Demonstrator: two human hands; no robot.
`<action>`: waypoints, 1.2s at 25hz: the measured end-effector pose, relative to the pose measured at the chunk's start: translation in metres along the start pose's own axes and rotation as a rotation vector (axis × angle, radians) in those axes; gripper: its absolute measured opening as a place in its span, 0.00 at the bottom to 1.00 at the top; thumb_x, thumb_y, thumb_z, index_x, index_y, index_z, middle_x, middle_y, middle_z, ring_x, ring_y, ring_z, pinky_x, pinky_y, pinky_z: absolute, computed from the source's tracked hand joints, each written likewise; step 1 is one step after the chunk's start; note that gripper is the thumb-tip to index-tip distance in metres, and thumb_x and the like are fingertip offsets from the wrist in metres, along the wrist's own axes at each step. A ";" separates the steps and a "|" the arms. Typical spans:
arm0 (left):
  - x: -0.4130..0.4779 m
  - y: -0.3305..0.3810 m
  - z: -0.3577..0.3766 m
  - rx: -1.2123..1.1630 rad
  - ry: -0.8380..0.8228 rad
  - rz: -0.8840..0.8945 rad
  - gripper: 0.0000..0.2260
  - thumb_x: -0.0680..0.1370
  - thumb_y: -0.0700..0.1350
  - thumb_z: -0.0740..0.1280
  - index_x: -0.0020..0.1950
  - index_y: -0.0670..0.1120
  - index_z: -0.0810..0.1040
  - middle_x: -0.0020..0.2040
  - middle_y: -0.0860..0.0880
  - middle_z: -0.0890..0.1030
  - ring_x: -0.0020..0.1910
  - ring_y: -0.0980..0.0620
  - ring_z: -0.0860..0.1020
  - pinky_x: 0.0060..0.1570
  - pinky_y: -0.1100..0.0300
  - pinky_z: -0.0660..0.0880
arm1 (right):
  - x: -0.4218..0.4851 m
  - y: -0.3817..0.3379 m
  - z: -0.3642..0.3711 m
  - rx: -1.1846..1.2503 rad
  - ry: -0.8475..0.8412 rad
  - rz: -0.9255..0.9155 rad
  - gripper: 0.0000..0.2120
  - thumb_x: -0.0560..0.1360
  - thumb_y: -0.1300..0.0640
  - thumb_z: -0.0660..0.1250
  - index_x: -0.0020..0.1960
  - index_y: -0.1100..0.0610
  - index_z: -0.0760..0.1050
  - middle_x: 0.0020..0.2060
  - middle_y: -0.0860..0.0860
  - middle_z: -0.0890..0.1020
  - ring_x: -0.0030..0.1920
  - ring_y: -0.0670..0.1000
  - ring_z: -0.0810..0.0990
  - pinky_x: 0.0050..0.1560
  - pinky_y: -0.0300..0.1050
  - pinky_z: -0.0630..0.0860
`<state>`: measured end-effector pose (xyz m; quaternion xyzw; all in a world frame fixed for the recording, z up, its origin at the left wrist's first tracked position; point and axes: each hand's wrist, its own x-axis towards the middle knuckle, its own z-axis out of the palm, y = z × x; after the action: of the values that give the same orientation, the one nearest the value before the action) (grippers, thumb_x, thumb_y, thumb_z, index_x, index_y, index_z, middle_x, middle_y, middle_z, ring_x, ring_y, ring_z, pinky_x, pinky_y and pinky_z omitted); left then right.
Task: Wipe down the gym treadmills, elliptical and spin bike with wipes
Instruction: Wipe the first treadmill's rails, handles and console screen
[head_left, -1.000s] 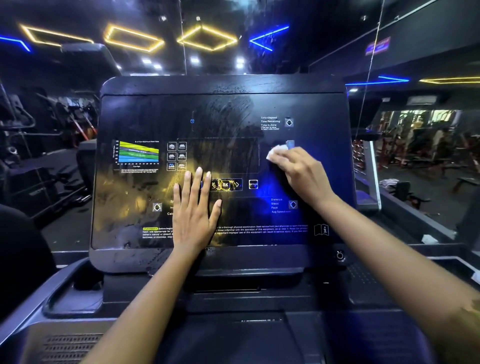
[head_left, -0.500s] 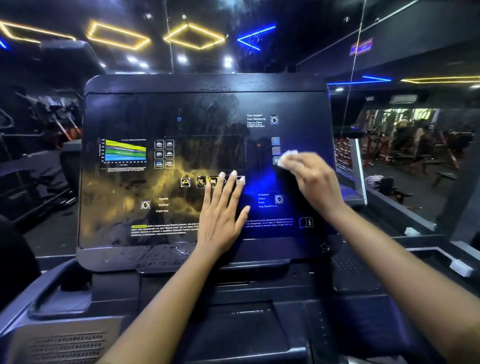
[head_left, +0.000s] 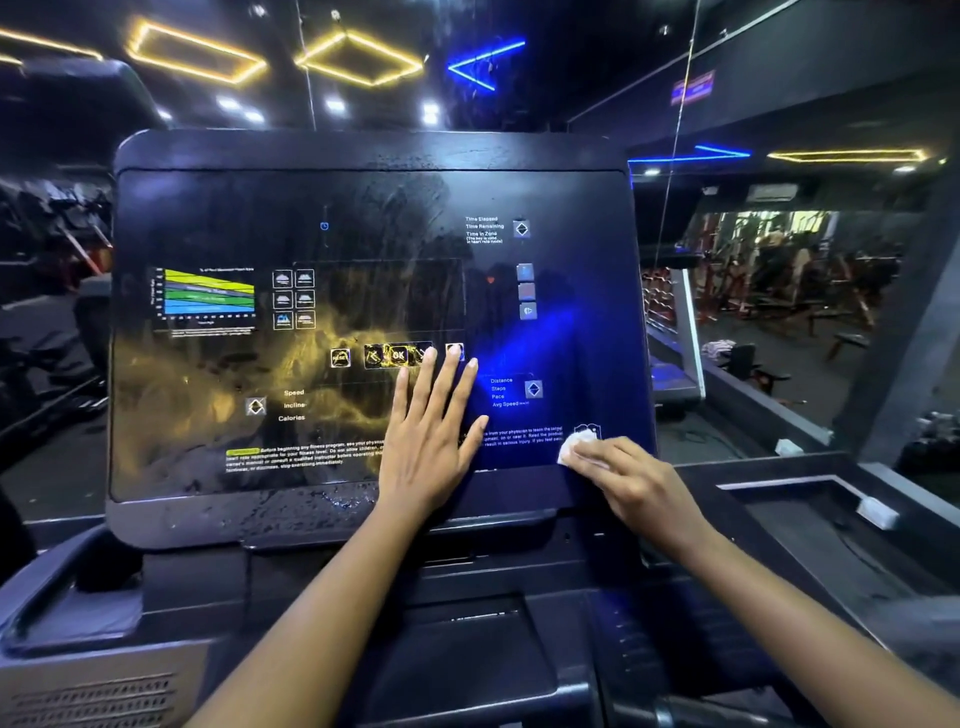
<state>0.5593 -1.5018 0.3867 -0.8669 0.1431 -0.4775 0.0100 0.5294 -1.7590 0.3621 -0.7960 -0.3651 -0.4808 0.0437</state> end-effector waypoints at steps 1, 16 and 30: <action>0.000 0.000 0.000 0.002 -0.001 -0.002 0.27 0.80 0.56 0.51 0.76 0.44 0.61 0.77 0.44 0.60 0.76 0.45 0.55 0.73 0.45 0.51 | 0.003 0.004 -0.004 0.012 0.007 0.000 0.14 0.73 0.66 0.61 0.54 0.57 0.80 0.51 0.51 0.82 0.46 0.51 0.78 0.39 0.45 0.79; -0.001 0.001 0.001 0.003 0.012 -0.011 0.27 0.80 0.56 0.51 0.77 0.45 0.59 0.77 0.45 0.59 0.76 0.45 0.55 0.74 0.45 0.50 | 0.004 0.037 -0.005 -0.138 0.106 0.229 0.13 0.75 0.65 0.61 0.55 0.59 0.80 0.48 0.53 0.82 0.41 0.54 0.79 0.40 0.48 0.78; -0.001 0.001 -0.001 0.006 0.004 -0.015 0.27 0.80 0.56 0.51 0.77 0.45 0.59 0.77 0.45 0.58 0.77 0.45 0.54 0.74 0.46 0.50 | 0.060 0.077 -0.012 -0.158 0.179 0.288 0.11 0.72 0.68 0.67 0.51 0.58 0.81 0.48 0.52 0.83 0.44 0.54 0.80 0.47 0.44 0.76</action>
<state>0.5579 -1.5027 0.3860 -0.8670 0.1352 -0.4795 0.0088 0.5852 -1.7880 0.4382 -0.7950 -0.2029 -0.5658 0.0818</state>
